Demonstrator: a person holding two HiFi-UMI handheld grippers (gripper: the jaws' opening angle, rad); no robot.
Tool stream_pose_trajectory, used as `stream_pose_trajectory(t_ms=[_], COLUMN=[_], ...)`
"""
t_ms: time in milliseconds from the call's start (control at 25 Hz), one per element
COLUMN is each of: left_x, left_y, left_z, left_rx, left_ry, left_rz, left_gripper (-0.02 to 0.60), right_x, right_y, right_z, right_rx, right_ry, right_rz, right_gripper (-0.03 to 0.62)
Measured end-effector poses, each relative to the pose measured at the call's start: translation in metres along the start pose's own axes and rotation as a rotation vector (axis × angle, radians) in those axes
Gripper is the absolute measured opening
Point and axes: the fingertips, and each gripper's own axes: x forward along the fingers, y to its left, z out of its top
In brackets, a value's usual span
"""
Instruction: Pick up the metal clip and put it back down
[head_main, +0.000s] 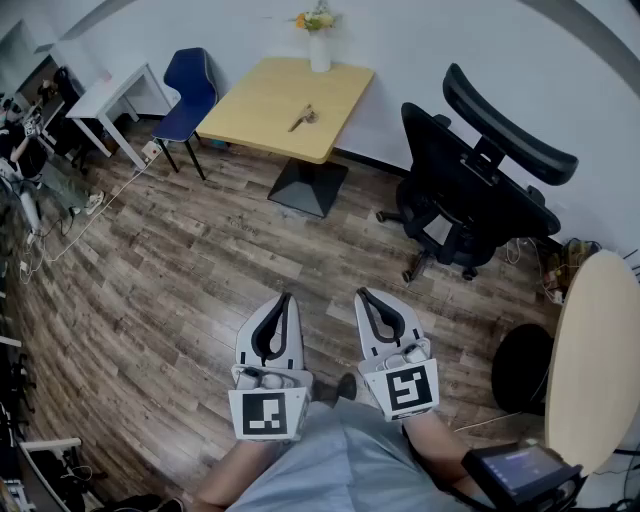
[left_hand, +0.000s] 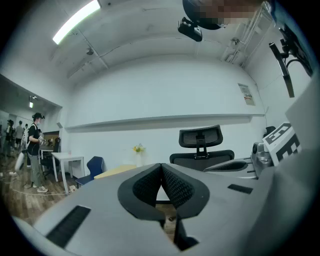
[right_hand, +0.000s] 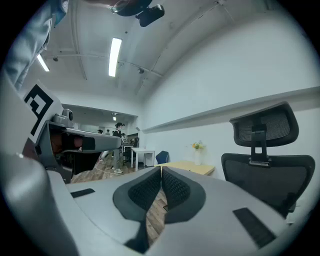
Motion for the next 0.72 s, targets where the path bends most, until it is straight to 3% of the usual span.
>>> stream_pose_trajectory(t_ms=[240, 400, 720], left_x=[-0.003, -0.007, -0.006], left_y=[-0.01, -0.018, -0.01], left_z=[0.002, 0.001, -0.016], left_rx=[0.005, 0.011, 0.005], left_ry=[-0.011, -0.017, 0.042], left_rz=[-0.002, -0.002, 0.01], left_gripper=[0.018, 0.018, 0.018], right_x=[-0.009, -0.017, -0.009], right_y=[-0.003, -0.007, -0.011], right_z=[-0.001, -0.009, -0.025], right_rx=[-0.008, 0.057, 0.086], right_ry=[-0.009, 0.041, 0.067], right_rz=[0.007, 0.012, -0.003], right_gripper=[0.048, 0.049, 0.049])
